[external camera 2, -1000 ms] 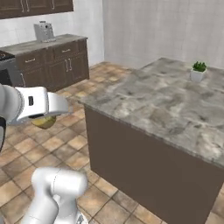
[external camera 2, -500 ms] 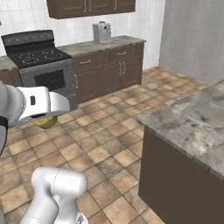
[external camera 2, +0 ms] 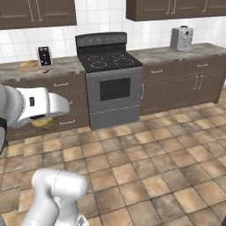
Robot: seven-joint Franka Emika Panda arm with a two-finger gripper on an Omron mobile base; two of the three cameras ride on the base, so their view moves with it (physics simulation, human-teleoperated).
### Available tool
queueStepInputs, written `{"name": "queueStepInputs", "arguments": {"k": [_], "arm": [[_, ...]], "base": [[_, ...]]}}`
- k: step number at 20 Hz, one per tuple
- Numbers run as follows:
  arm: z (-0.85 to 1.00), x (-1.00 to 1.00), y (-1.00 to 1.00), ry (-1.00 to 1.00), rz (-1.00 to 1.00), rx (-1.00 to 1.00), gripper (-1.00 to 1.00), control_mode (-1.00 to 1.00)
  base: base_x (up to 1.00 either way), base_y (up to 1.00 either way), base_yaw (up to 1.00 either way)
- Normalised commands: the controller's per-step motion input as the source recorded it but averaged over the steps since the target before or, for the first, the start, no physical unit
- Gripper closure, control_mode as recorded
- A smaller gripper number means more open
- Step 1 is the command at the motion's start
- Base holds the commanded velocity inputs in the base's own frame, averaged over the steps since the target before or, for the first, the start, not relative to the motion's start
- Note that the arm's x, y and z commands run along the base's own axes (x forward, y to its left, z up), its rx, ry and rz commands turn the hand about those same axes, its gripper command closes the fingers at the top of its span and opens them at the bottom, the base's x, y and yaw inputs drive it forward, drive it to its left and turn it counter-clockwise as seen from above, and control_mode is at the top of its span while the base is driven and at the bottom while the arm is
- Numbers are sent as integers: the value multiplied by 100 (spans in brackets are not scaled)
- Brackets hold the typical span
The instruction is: Retrieve the sausage and cheese from the fridge and place them on the cutting board on the counter.
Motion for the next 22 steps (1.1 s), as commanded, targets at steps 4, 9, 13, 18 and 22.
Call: {"name": "queueStepInputs", "arguments": {"k": [4, 9, 13, 18, 22], "arm": [[0, 0, 0, 0, 0, 0, 100, 100], [0, 0, 0, 0, 0, 0, 100, 100], [0, 0, 0, 0, 0, 0, 100, 100], [0, 0, 0, 0, 0, 0, 100, 100], [0, 0, 0, 0, 0, 0, 100, 100]], "base": [[100, 96, 40], [100, 89, 26], [100, 82, 31], [100, 55, 42], [100, 12, 42]]}}
